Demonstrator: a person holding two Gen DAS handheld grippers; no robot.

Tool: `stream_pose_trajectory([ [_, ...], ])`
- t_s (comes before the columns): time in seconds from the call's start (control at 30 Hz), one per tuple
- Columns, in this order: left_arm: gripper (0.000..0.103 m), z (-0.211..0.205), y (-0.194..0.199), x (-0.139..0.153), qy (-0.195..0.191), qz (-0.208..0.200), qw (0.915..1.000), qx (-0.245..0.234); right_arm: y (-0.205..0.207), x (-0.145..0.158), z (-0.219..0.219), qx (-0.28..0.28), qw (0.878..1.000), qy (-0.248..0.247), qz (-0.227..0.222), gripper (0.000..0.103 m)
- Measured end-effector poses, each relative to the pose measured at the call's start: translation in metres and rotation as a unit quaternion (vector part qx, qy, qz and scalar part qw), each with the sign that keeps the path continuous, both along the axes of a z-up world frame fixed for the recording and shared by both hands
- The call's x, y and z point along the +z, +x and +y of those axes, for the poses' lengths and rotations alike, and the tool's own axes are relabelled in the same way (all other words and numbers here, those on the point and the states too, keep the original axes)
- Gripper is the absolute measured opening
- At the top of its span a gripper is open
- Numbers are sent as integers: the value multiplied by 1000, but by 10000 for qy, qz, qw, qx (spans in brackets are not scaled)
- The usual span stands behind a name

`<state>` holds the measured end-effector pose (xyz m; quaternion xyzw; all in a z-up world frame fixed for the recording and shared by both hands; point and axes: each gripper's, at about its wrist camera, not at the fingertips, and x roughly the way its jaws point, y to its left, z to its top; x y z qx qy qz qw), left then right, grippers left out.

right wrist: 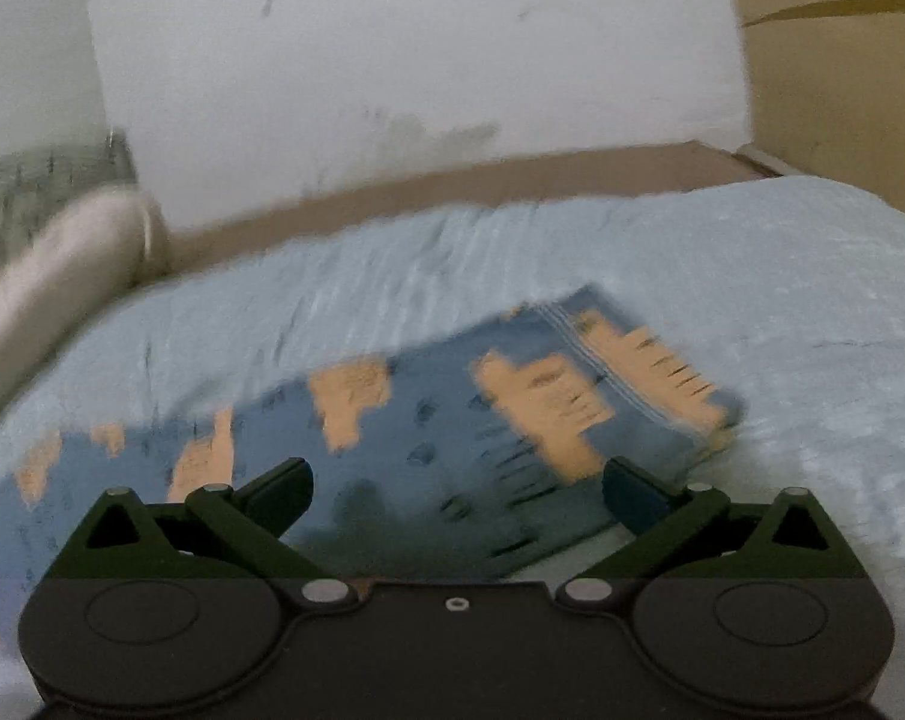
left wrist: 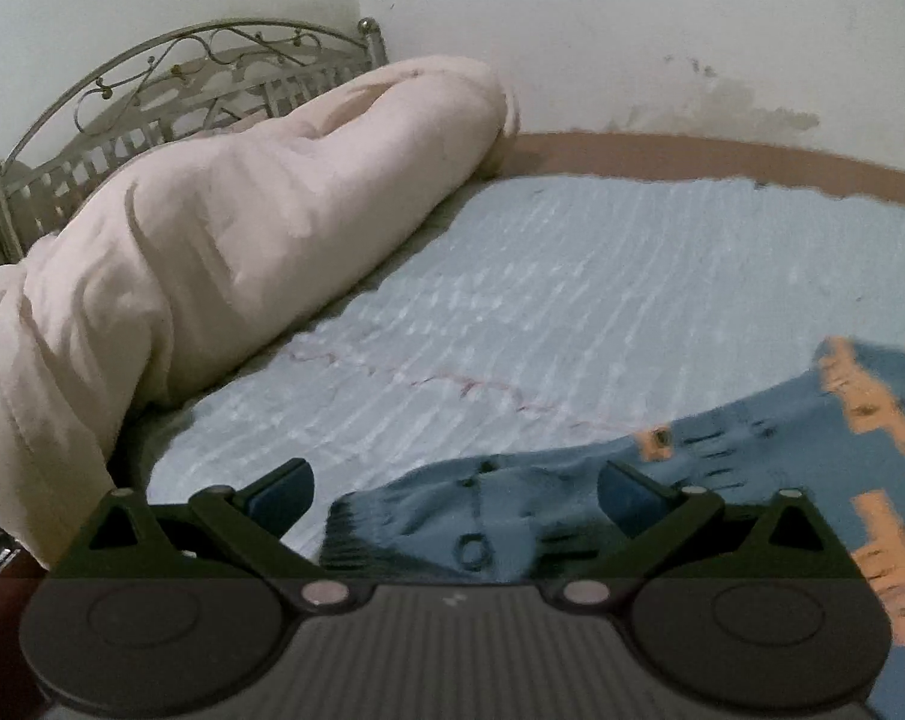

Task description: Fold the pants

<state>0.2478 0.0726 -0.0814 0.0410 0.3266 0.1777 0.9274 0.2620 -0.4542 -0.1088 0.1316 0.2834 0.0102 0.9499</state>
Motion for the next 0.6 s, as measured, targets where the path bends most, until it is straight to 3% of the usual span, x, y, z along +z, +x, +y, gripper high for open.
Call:
stream_pose_trajectory([
  [0.13, 102, -23, -5, 12, -381, -71, 9987, -334, -10, 0, -41, -512, 9977, 445, 29, 102],
  [0.23, 102, -54, -5, 17, -623, -133, 9946, -816, -11, -10, -66, -704, 9909, 1130, 200, 102],
  [0.47, 102, -134, 5, 9, -1240, 25, 9701, -2085, 10, -23, -80, -547, 9794, 1927, 246, 102],
  [0.53, 102, -152, 7, 3, -1257, 66, 9640, -2342, 18, -25, -82, -643, 9752, 2100, 263, 99],
  [0.6, 102, -167, 11, -6, -1106, 258, 9636, -2419, 20, -27, -86, -832, 9696, 2287, 240, 94],
])
